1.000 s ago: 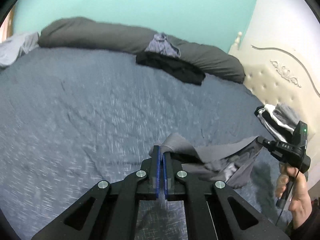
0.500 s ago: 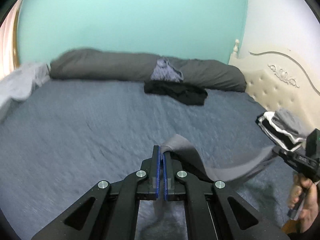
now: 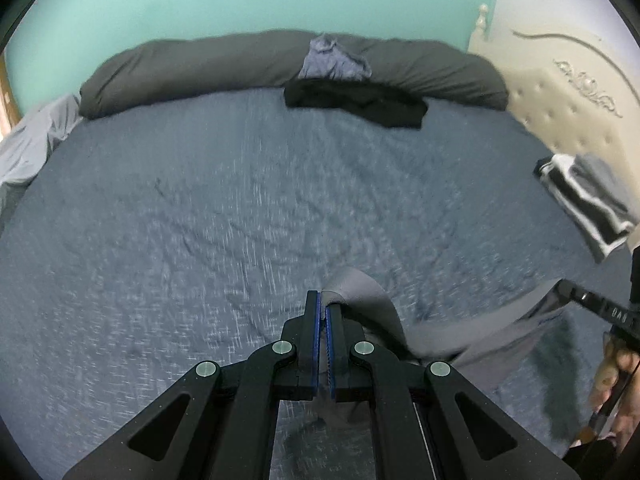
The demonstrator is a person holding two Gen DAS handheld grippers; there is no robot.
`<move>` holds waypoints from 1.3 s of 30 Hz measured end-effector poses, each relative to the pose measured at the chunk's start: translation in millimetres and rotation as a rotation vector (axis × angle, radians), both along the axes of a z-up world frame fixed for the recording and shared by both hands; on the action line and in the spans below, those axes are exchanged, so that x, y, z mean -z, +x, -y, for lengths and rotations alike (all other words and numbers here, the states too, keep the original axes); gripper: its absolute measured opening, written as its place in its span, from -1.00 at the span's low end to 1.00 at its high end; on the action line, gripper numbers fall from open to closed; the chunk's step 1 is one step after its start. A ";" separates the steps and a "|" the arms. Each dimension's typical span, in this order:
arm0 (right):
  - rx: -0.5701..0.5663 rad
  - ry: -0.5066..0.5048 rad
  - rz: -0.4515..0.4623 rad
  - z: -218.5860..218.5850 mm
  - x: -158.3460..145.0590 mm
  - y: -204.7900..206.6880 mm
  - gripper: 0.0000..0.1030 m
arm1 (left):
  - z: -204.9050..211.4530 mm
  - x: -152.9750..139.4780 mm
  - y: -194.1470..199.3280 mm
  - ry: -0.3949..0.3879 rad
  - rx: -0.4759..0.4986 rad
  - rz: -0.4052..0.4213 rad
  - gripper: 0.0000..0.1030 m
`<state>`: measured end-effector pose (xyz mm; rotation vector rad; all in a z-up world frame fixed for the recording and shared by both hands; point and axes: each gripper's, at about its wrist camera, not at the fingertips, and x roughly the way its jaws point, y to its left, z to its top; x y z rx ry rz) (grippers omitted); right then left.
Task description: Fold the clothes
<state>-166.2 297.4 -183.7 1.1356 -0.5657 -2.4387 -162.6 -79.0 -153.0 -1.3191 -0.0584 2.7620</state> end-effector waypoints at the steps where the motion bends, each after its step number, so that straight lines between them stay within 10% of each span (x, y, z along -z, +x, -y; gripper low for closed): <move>1: 0.019 -0.001 0.012 -6.5 6.1 -4.5 -0.97 | -0.8 8.6 -3.7 -0.005 0.002 0.011 -0.96; 18: 0.089 -0.032 0.123 -25.9 73.2 -42.5 -0.97 | -22.8 87.6 -72.4 -0.003 0.049 0.153 -0.89; 23: 0.082 -0.044 0.128 -28.7 77.2 -45.9 -0.97 | -9.5 79.6 -68.8 0.060 0.019 0.131 -0.16; 39: 0.060 -0.037 0.124 -16.4 74.1 -41.9 -0.96 | -19.2 111.7 -66.6 0.129 -0.003 0.220 -0.15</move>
